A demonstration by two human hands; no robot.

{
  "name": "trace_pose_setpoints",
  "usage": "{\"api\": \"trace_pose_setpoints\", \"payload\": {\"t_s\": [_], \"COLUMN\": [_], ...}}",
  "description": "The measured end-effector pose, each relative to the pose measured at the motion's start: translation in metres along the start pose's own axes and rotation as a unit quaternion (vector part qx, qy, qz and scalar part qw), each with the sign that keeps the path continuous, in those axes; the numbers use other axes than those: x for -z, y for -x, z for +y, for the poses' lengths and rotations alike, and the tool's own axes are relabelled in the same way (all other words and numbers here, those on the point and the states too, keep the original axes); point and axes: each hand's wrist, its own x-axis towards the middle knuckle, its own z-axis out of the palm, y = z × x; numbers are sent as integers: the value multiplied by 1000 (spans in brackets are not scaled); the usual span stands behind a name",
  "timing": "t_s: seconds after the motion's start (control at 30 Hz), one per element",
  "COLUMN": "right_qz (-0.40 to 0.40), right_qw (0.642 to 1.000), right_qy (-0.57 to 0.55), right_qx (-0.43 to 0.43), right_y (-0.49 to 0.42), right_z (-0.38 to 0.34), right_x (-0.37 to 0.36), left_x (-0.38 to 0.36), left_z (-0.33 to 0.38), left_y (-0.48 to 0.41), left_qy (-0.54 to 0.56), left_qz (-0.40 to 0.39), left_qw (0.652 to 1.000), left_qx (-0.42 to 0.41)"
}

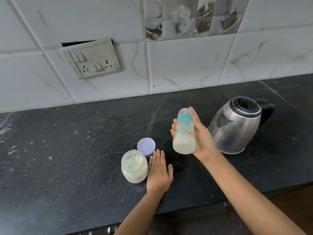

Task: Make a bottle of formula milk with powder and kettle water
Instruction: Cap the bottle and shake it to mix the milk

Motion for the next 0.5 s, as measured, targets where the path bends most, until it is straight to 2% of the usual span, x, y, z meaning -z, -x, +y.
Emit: {"api": "trace_pose_setpoints", "payload": {"t_s": [0.2, 0.5], "right_qz": [148, 178], "right_qw": [988, 978], "right_qy": [-32, -84], "right_qx": [-37, -62], "right_y": [-2, -1], "right_z": [1, 0], "right_x": [-5, -1], "left_x": [0, 0], "left_z": [0, 0], "left_y": [1, 0], "left_qy": [12, -4], "left_qz": [6, 0], "left_qw": [1000, 1000], "left_qx": [-2, -2]}}
